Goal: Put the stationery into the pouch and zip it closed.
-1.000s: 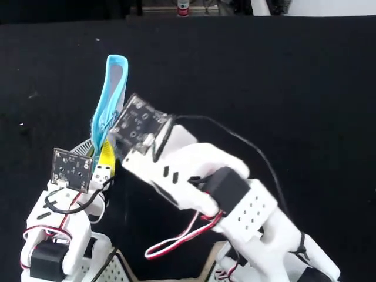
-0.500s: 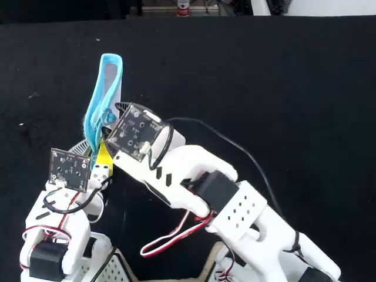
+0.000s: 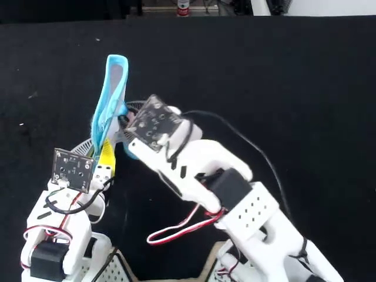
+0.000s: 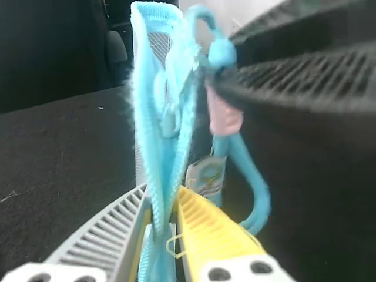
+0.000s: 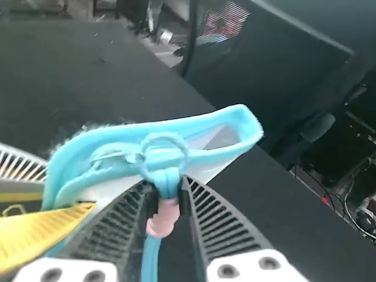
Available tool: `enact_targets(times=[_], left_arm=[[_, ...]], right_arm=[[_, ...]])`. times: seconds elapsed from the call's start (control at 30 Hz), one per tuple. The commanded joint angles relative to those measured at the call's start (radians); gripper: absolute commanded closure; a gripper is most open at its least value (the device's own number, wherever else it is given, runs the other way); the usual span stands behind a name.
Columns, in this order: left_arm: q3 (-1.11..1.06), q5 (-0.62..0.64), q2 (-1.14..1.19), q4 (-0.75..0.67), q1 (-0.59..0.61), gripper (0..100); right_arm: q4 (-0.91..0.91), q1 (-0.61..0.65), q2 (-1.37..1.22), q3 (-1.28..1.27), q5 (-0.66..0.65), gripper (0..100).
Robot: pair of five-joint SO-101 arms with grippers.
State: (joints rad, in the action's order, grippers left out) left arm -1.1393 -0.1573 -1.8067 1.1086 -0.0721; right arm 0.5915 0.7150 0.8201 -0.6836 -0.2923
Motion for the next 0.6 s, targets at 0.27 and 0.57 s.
enact_targets(times=[0.27,0.57], left_arm=[[0.047,-0.003,0.003,0.005,-0.007,97],[0.048,-0.002,0.003,0.005,-0.007,97]], right_arm=[[-0.014,-0.061,0.028,0.042,0.034,98.8],[0.014,-0.025,-0.054,0.042,0.037,98.7]])
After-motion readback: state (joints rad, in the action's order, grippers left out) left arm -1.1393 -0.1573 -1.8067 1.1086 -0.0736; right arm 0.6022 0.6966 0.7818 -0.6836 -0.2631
